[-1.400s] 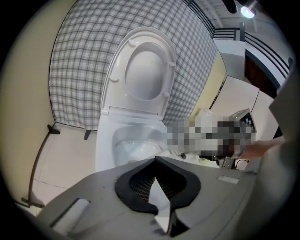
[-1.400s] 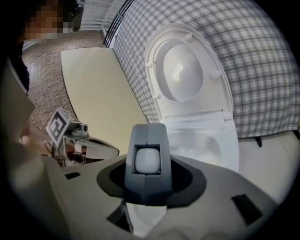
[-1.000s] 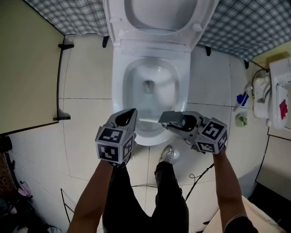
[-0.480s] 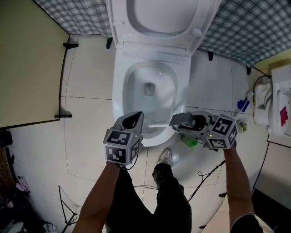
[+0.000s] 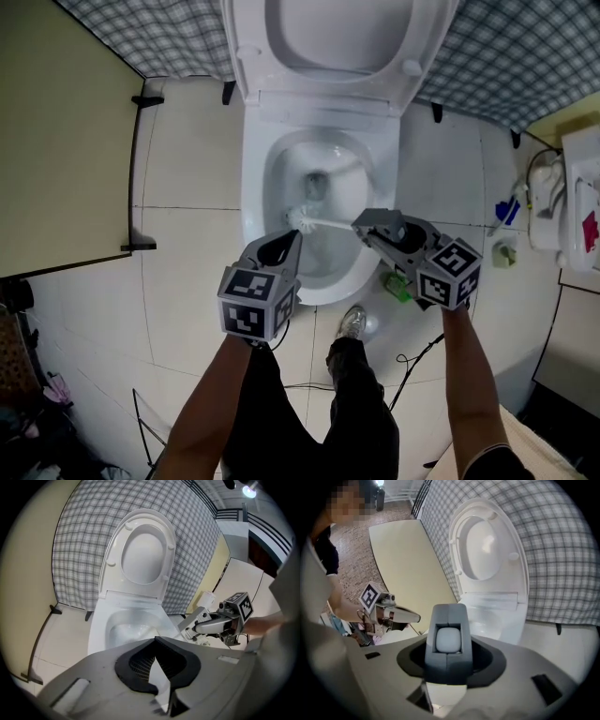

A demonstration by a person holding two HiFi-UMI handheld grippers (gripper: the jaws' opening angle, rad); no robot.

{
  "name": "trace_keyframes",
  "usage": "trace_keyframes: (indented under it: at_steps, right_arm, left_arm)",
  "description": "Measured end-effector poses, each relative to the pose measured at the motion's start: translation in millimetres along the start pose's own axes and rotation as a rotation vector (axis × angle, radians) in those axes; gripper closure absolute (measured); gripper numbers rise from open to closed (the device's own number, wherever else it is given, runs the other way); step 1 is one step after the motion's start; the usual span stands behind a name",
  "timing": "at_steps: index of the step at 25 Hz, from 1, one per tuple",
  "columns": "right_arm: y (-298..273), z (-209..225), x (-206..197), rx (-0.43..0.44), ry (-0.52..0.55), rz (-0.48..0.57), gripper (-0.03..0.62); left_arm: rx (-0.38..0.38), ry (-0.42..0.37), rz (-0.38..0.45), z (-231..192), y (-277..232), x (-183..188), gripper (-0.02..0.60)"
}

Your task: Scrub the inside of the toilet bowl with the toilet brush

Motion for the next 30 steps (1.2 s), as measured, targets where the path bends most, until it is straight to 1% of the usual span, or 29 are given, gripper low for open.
trace_keyframes:
  at_steps: [5, 10, 16, 18, 24, 30]
  right_arm:
    - [-28, 0, 16, -0.065, -0.064, 0.1, 0.402]
    - [-57, -5, 25, -0.092, -0.154, 0.192, 0.404]
    - [-69, -6, 33, -0.182, -0.2, 0.291, 0.404]
    - [-72, -7, 37, -0.212, -0.179, 0.311, 0.404]
    - [-75, -13, 44, -0.287, -0.039, 0.336, 0.404]
    - [-71, -16, 51, -0.402, 0.136, 0.315, 0.404]
  left_arm:
    - [-0.003, -0.001, -0.006, -7, 3, 3, 0.574]
    - [-0.011, -0.004, -0.007, -12, 7, 4, 0.574]
    - [-0.029, 0.0, -0.003, -14, 6, 2, 0.574]
    - [-0.035, 0.0, 0.0, -14, 4, 4, 0.574]
    - [-0.047, -0.006, -0.008, -10, 3, 5, 0.574]
    - [-0.06, -0.004, -0.017, -8, -3, 1, 0.574]
Point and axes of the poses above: the fingertips, and each gripper's own axes: y backward along the fingers, z to its right, x out of its top, the point moved 7 cm from there along y, backward along the fingers, and after that the axes turned 11 degrees about -y, right-handed, at the moved point
